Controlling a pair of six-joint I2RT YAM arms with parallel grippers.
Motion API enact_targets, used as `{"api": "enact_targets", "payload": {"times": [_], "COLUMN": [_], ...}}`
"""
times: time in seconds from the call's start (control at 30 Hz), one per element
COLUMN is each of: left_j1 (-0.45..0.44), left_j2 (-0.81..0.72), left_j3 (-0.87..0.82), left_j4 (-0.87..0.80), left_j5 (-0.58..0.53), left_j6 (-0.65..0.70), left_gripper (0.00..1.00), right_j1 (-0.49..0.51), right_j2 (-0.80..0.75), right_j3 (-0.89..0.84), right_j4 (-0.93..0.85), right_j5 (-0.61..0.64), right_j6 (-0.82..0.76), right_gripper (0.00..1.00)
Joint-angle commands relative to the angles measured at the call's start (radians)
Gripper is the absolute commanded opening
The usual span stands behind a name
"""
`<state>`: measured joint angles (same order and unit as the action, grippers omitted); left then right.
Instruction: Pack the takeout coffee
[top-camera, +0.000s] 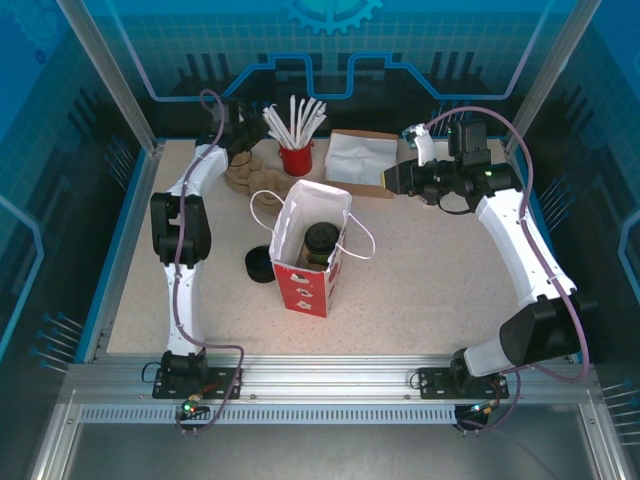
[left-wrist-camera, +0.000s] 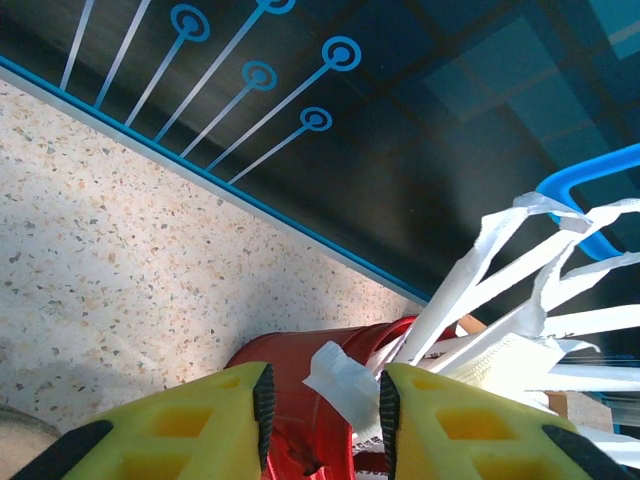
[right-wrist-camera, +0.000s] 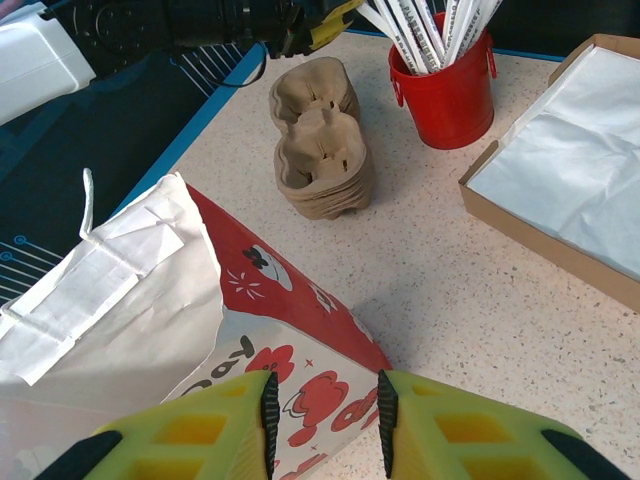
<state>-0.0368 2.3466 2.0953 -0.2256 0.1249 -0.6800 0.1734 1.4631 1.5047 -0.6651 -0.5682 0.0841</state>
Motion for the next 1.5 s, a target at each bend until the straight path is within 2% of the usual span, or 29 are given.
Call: {"api": "enact_targets", "payload": {"times": [0.0, 0.5, 0.9, 1.03, 1.17, 1.47], "left_j1": [-0.003, -0.008, -0.019, -0.018, -0.018, -0.017], "left_j2": [0.027, 0.044, 0.057, 0.063, 0.063, 0.056], "left_j3": [0.016, 0.003, 0.009, 0.015, 0.013, 0.005], "left_j4": [0.027, 0.105, 0.150, 0.173, 0.196, 0.221], "left_j5": [0.016, 0.088, 0.122, 0.139, 0.145, 0.151], "left_j6": [-0.020, -0.059, -0.061, -0.064, -0.068, -0.065], "left_gripper": [0.35, 0.37, 0.44, 0.38, 0.24, 0.04], "right_j1": [-0.015, -0.015, -0.017, -0.017, -0.016, -0.016], "right_j2": [0.000, -0.003, -0.005, -0.006, -0.007, -0.007], "right_j3": [-0.004, -0.011, -0.013, -0.012, -0.013, -0.013], "right_j4": [-0.013, -0.010, -0.009, -0.011, -0.010, -0.016], "right_j5": [-0.026, -0.028, -0.030, -0.031, -0.033, -0.028], "right_j6": [-0.022, -0.025, -0.026, -0.025, -0.025, -0.030], "right_gripper": [0.35, 0.36, 0.36, 0.36, 0.36, 0.36]}}
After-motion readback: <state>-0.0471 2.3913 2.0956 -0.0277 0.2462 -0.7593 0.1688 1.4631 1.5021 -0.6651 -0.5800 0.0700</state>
